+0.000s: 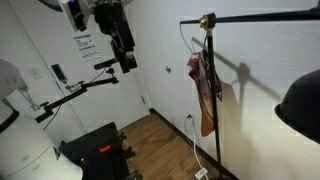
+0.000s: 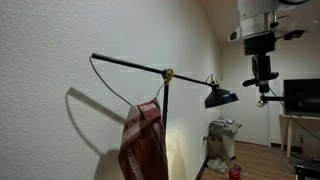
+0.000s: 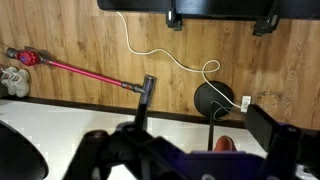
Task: Move the lamp to the left
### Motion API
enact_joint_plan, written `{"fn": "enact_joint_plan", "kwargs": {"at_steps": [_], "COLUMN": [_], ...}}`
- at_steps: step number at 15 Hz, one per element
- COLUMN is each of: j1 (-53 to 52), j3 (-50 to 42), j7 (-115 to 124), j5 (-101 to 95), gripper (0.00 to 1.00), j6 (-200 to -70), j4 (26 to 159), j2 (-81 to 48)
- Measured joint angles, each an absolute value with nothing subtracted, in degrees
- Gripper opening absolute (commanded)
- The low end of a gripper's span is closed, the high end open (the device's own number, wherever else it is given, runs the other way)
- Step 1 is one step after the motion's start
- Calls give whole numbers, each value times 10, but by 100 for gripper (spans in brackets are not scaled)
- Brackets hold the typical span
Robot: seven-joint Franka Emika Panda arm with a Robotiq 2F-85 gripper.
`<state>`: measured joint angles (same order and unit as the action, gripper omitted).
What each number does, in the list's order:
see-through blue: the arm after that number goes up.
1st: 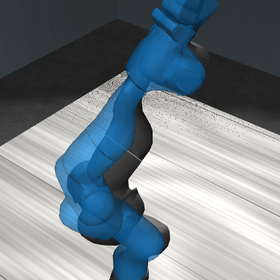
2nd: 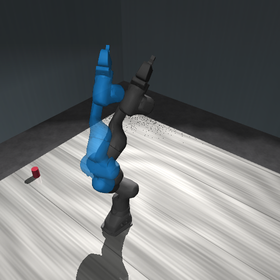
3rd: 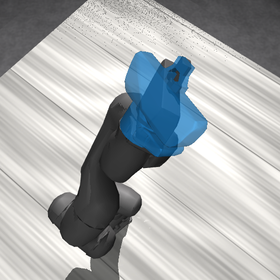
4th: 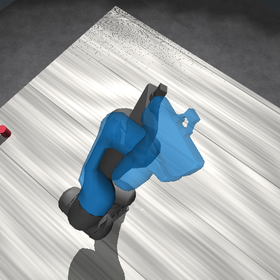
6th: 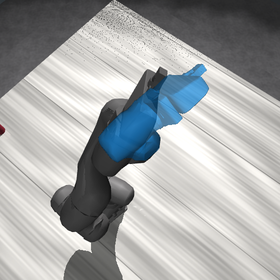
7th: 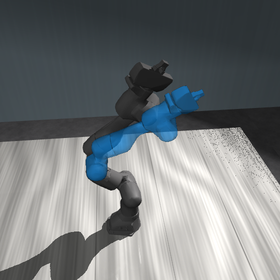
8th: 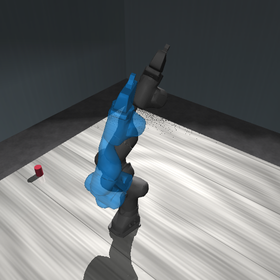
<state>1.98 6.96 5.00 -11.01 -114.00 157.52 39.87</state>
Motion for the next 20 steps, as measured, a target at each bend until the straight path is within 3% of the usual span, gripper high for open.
{"fn": "enact_joint_plan", "kwargs": {"at_steps": [4,20], "j1": [13,4], "j3": [64,59], "j7": [49,-56], "j5": [-110,-141], "gripper": [100,100], "j6": [-1154,-1639], "j4": [1576,1591], "j2": [402,417]}}
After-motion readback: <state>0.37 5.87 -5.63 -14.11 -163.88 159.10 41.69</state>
